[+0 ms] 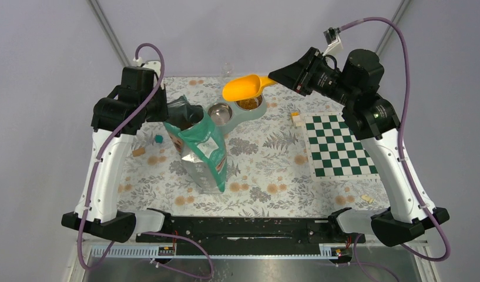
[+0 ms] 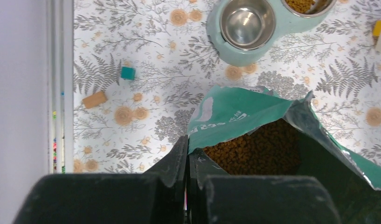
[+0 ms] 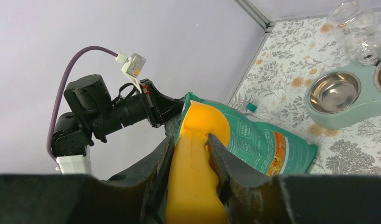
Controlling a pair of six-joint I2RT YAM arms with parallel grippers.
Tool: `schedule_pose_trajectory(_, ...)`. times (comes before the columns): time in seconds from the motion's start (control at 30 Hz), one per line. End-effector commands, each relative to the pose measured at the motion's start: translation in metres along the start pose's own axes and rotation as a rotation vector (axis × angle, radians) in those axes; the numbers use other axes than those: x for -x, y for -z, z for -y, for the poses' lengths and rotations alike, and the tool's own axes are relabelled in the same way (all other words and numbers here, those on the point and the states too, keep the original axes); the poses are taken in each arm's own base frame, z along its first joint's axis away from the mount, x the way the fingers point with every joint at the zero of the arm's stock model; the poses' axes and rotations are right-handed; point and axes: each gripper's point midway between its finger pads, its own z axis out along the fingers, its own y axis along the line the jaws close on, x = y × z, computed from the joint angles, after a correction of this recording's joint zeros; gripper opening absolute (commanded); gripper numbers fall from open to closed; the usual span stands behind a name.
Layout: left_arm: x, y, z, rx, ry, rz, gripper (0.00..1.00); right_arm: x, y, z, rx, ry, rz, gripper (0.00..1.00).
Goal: Serve the pet food
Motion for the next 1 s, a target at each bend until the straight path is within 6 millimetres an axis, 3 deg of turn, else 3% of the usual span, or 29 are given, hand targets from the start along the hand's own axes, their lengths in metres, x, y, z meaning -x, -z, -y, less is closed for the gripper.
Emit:
schedule_pose_trajectory(0.0,0.091,0.062,-0.033,0.109,0.063,0.418,0.00,0.015,0.009,-0.011,0.010,0.052,0.072,0.00)
schedule_pose_trajectory(0.47,0.122,0.080,-0.049,0.168,0.026,0.526,0.00,0.017,0.005,-0.005,-0.005,0.055,0.089,0.00)
schedule_pose_trajectory(0.67,0.127,0.066,-0.020,0.019,-0.080,0.527,0.00,0.011,0.002,-0.001,-0.017,0.036,0.053,0.00)
schedule_pose_trajectory(0.83,0.103,0.028,0.014,-0.155,-0.061,0.404,0.00,0.002,0.000,0.008,-0.032,0.016,0.028,0.00)
schedule_pose_trajectory(0.97,0.082,0.011,0.042,-0.252,-0.038,0.320,0.00,-0.014,-0.012,0.012,0.001,-0.021,-0.067,0.00)
